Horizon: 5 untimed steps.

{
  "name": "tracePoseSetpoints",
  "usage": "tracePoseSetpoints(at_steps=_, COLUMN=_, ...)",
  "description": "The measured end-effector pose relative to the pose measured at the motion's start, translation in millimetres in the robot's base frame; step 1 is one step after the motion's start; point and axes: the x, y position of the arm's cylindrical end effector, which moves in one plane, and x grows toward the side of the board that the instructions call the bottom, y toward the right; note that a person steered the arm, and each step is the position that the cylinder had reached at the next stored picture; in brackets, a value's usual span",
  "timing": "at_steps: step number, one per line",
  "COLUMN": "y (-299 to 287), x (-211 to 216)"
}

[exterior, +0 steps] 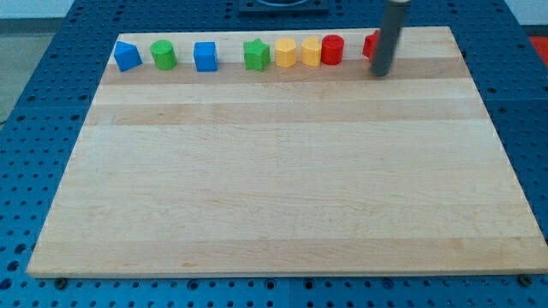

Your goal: Push the blue triangle closer to the blue cube

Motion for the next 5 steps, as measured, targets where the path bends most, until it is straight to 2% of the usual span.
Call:
tracePoseSetpoints(at_steps=2, y=-231.7, x=52.3)
tracePoseSetpoints(at_steps=4, y=-332.0, x=55.1)
tracePoseSetpoints(at_steps=5, y=-415.7, x=19.0)
